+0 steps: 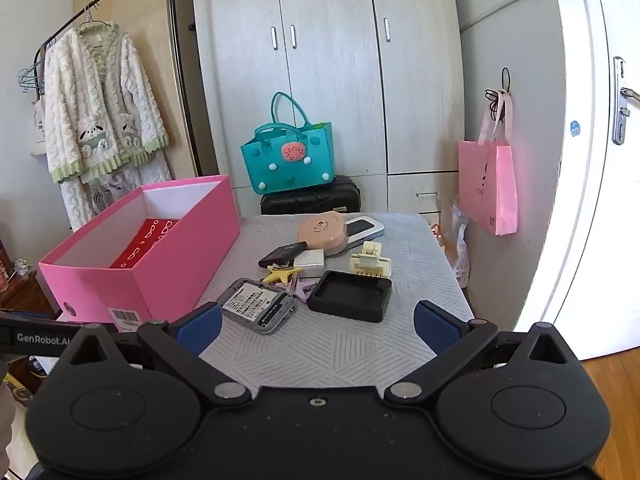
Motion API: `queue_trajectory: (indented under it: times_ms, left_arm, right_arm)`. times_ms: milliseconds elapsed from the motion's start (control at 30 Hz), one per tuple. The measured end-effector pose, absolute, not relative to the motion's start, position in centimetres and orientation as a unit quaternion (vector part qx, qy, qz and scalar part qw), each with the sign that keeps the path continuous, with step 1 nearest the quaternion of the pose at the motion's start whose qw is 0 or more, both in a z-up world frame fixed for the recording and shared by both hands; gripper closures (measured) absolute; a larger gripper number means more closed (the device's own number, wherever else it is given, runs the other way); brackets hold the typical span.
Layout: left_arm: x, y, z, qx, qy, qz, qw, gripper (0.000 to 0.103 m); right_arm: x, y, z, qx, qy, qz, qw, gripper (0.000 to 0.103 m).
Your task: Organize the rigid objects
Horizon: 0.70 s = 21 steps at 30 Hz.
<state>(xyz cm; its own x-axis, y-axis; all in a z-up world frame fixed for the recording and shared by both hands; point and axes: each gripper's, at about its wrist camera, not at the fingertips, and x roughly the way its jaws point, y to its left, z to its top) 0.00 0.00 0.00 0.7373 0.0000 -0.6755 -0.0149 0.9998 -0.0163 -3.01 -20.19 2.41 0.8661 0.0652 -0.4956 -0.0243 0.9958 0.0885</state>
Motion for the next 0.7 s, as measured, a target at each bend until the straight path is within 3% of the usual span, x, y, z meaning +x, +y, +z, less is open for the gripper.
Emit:
queue_trajectory:
  times_ms: [700]
  left_arm:
    - [0.2,-1.6,-0.7,-0.017,0.362,-0.019,0.932,0.000]
  right_arm:
    - [-2.7,-21.1,1.7,0.028,0.252,0.013,0.967,0.000]
